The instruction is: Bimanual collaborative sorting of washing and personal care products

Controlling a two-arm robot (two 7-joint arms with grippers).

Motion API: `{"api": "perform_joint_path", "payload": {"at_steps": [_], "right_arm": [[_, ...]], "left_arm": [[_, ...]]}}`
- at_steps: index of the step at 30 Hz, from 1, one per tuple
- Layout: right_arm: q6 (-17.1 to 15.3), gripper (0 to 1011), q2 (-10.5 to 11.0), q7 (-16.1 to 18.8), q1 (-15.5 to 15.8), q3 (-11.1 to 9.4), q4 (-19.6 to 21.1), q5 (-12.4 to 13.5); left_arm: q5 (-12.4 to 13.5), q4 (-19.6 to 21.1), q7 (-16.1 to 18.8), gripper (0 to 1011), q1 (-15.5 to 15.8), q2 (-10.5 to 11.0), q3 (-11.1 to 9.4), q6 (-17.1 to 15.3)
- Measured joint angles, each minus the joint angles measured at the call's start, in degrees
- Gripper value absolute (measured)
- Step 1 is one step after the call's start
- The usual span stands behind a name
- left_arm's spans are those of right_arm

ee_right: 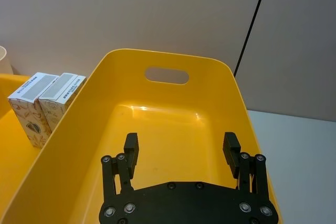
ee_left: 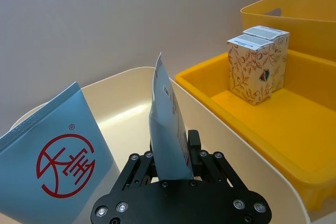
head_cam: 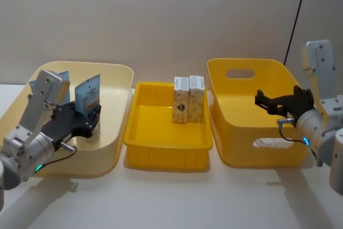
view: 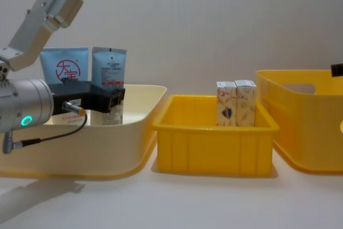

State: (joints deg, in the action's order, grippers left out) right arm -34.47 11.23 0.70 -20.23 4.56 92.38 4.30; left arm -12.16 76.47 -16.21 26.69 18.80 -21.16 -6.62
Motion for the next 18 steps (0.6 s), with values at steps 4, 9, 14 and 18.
{"api": "perform_joint_path", "payload": {"at_steps": [4,9,14,18], "right_arm": [[0.0,1001,0.0,0.0,0.0,0.0,0.0,0.0],[0.0,1001,0.0,0.0,0.0,0.0,0.0,0.0],[0.0,1001,0.0,0.0,0.0,0.0,0.0,0.0],[0.0,1001,0.0,0.0,0.0,0.0,0.0,0.0]], "left_arm": [[0.0,0.0,0.0,296,0.0,0.0,0.0,0.0],[0.5,0.0,0.0,296,0.2,0.0,-0.1,0.0],[1.4,0.1,-0.1,295,0.8,0.1,-0.4,0.2],[1.9,0.5,-0.3,294,1.3,0.1,-0.5,0.6]]}}
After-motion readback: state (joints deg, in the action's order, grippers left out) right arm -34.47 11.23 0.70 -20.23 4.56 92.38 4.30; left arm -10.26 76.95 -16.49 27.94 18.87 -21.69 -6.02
